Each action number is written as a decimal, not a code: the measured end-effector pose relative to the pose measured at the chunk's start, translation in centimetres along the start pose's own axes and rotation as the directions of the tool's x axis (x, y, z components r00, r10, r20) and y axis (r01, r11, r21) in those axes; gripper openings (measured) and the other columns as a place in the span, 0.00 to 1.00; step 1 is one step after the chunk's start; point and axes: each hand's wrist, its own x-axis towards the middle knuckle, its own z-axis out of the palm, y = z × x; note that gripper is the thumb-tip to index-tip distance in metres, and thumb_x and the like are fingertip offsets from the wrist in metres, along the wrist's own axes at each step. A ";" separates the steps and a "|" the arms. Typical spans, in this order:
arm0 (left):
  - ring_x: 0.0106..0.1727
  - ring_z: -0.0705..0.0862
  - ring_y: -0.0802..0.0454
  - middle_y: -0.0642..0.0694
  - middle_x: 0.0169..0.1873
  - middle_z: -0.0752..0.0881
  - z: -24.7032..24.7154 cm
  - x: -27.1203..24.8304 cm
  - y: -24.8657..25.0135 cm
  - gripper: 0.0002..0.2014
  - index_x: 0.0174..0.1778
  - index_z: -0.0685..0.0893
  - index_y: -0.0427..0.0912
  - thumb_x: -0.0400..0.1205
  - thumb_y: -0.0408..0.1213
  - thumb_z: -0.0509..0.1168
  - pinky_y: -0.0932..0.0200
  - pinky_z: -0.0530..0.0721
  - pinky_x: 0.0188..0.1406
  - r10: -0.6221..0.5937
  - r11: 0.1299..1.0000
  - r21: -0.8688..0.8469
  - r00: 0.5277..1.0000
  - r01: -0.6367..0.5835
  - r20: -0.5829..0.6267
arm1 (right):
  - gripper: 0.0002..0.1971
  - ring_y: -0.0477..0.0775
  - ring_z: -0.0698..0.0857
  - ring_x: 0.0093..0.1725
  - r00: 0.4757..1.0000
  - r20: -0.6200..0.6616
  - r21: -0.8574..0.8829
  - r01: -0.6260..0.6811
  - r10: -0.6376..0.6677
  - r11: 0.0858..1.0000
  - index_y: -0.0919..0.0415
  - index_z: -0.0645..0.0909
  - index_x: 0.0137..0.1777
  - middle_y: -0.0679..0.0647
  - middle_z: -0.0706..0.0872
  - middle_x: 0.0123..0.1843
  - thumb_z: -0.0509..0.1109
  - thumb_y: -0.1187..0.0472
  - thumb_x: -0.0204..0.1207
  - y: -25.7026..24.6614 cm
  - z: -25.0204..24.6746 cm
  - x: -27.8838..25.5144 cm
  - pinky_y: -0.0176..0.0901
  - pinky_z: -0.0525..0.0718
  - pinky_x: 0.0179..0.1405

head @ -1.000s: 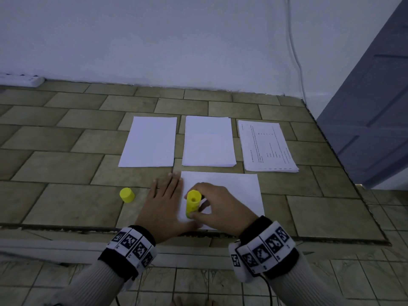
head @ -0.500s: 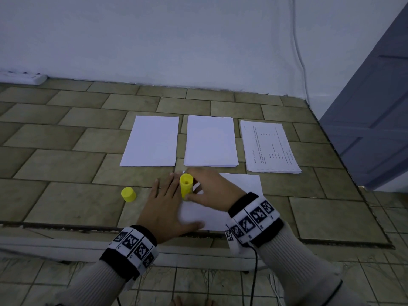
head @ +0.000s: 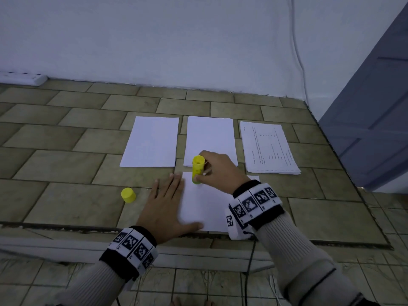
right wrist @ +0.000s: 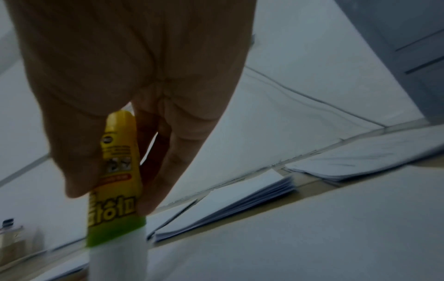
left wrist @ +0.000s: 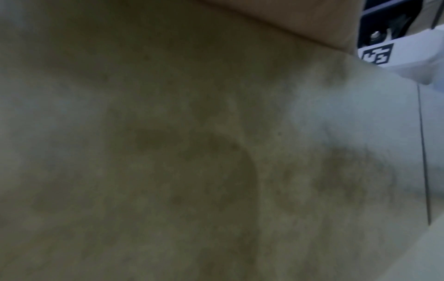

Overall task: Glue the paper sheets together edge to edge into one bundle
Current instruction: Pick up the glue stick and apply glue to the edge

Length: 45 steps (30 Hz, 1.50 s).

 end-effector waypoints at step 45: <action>0.85 0.36 0.50 0.46 0.85 0.38 0.0 -0.1 0.0 0.67 0.86 0.45 0.38 0.62 0.88 0.33 0.38 0.39 0.83 0.002 1.000 0.020 1.000 -0.002 0.000 | 0.10 0.41 0.88 0.46 0.992 -0.090 0.122 -0.081 0.092 0.989 0.52 0.87 0.45 0.44 0.90 0.46 0.81 0.65 0.66 5.7 -6.1 -10.5 0.33 0.85 0.46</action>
